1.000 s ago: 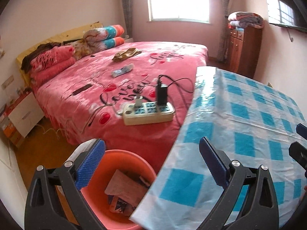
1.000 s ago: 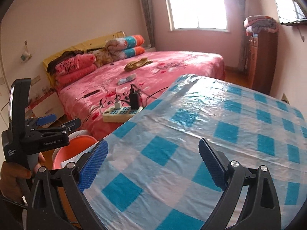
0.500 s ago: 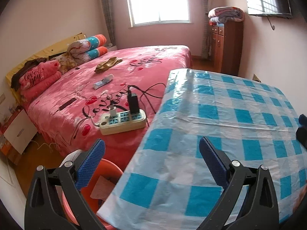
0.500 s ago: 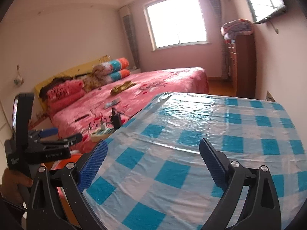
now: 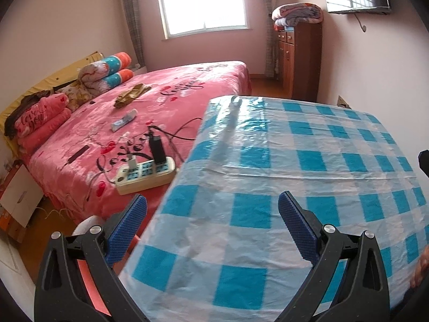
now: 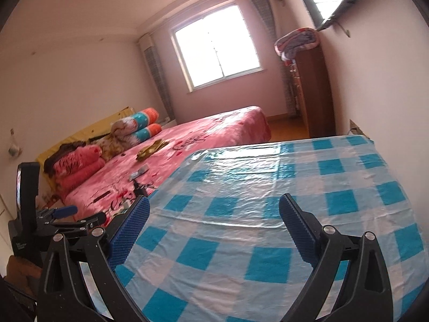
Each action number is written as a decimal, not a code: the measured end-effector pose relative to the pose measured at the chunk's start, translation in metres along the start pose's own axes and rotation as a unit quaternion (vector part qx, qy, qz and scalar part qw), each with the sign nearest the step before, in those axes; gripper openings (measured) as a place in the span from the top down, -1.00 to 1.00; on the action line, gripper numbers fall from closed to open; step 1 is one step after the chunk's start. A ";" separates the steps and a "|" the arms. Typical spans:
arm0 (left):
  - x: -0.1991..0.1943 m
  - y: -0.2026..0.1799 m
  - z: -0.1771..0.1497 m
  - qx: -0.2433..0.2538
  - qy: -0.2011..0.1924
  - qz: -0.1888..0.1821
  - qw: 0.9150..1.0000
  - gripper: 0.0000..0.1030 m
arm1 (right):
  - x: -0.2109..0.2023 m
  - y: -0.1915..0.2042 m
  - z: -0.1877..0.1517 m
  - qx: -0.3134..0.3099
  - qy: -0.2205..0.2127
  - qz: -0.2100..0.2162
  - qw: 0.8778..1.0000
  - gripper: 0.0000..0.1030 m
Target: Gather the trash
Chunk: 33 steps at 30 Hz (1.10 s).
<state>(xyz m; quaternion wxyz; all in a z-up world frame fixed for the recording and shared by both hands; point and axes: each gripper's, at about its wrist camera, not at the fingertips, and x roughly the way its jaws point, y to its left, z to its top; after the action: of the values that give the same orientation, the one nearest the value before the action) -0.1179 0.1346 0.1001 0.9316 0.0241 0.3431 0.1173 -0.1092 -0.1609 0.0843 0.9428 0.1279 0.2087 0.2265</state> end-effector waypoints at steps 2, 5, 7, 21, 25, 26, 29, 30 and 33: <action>0.002 -0.010 0.003 0.003 0.001 -0.009 1.000 -0.92 | -0.004 -0.011 0.002 0.009 -0.007 -0.011 1.000 -0.86; 0.006 -0.027 0.006 0.014 0.002 -0.021 1.000 -0.92 | -0.009 -0.023 0.004 0.014 -0.017 -0.026 0.999 -0.86; 0.007 -0.038 0.009 0.020 0.003 -0.029 0.999 -0.92 | -0.013 -0.033 0.004 0.018 -0.026 -0.041 0.999 -0.86; 0.006 -0.114 0.023 0.052 -0.030 -0.091 0.994 -0.92 | -0.026 -0.076 0.001 0.016 -0.052 -0.120 0.991 -0.86; 0.006 -0.130 0.027 0.060 -0.036 -0.109 0.992 -0.92 | -0.025 -0.084 0.000 0.019 -0.049 -0.126 0.991 -0.86; 0.006 -0.134 0.028 0.061 -0.037 -0.114 0.991 -0.92 | -0.025 -0.086 0.000 0.019 -0.048 -0.127 0.991 -0.86; 0.005 -0.144 0.030 0.066 -0.042 -0.125 0.989 -0.92 | -0.024 -0.089 0.000 0.011 -0.046 -0.139 0.989 -0.86; 0.005 -0.147 0.031 0.066 -0.043 -0.127 0.989 -0.92 | -0.023 -0.089 0.001 0.010 -0.044 -0.141 0.989 -0.86; 0.006 -0.155 0.032 0.066 -0.041 -0.139 0.987 -0.92 | -0.022 -0.091 -0.001 0.007 -0.040 -0.144 0.989 -0.86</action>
<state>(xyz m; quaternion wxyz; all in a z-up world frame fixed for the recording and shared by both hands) -0.0618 -0.0131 0.1015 0.9487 0.0425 0.3111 -0.0373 -0.0935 -0.2503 0.0607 0.9722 0.1119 0.1887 0.0813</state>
